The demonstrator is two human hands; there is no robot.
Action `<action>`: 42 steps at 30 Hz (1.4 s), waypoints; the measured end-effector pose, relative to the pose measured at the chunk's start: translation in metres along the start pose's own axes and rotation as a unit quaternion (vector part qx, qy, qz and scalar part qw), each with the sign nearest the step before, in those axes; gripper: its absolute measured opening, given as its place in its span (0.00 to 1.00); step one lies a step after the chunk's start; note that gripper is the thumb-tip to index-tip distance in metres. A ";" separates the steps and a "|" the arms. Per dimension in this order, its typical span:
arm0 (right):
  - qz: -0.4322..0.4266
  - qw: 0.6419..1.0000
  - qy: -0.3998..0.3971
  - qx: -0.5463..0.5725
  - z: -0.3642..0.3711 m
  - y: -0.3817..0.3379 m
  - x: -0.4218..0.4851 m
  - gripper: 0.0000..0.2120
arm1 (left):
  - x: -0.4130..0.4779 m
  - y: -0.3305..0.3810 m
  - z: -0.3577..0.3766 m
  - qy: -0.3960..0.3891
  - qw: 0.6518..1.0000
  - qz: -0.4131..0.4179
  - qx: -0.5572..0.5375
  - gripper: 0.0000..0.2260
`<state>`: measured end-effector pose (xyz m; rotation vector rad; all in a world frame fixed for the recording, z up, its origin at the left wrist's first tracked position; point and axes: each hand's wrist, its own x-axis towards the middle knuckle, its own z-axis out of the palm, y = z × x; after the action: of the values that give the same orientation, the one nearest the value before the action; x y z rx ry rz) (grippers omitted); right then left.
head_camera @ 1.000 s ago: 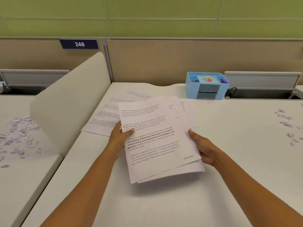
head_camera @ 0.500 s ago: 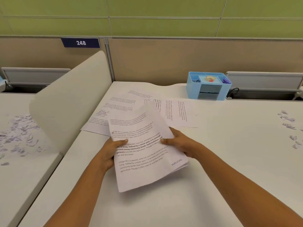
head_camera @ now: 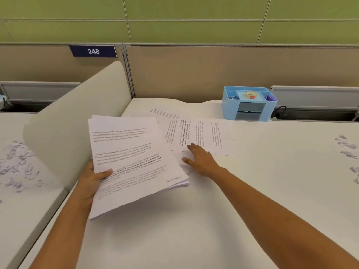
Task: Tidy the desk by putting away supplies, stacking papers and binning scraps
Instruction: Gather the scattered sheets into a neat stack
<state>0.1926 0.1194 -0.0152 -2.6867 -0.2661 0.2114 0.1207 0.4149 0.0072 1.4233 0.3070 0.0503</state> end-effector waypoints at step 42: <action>0.239 0.968 0.076 -0.012 -0.012 0.010 -0.042 0.42 | -0.010 -0.011 -0.001 0.000 0.998 -0.019 -0.054 0.22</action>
<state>0.1553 0.0963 -0.0041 -2.7306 0.4350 0.1422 0.1094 0.4121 -0.0020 1.3107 0.3259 0.0358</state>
